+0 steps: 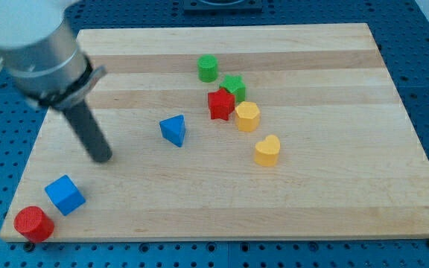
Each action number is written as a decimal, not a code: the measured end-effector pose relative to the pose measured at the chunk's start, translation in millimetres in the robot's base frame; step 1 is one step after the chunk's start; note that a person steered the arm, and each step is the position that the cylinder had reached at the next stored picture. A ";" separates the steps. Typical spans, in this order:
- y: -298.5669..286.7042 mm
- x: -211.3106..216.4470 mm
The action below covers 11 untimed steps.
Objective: Move the blue triangle into the blue cube
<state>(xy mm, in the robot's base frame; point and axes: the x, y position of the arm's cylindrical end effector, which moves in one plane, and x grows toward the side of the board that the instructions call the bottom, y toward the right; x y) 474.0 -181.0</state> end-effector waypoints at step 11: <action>99.1 20.6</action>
<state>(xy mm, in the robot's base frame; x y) 494.5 -81.9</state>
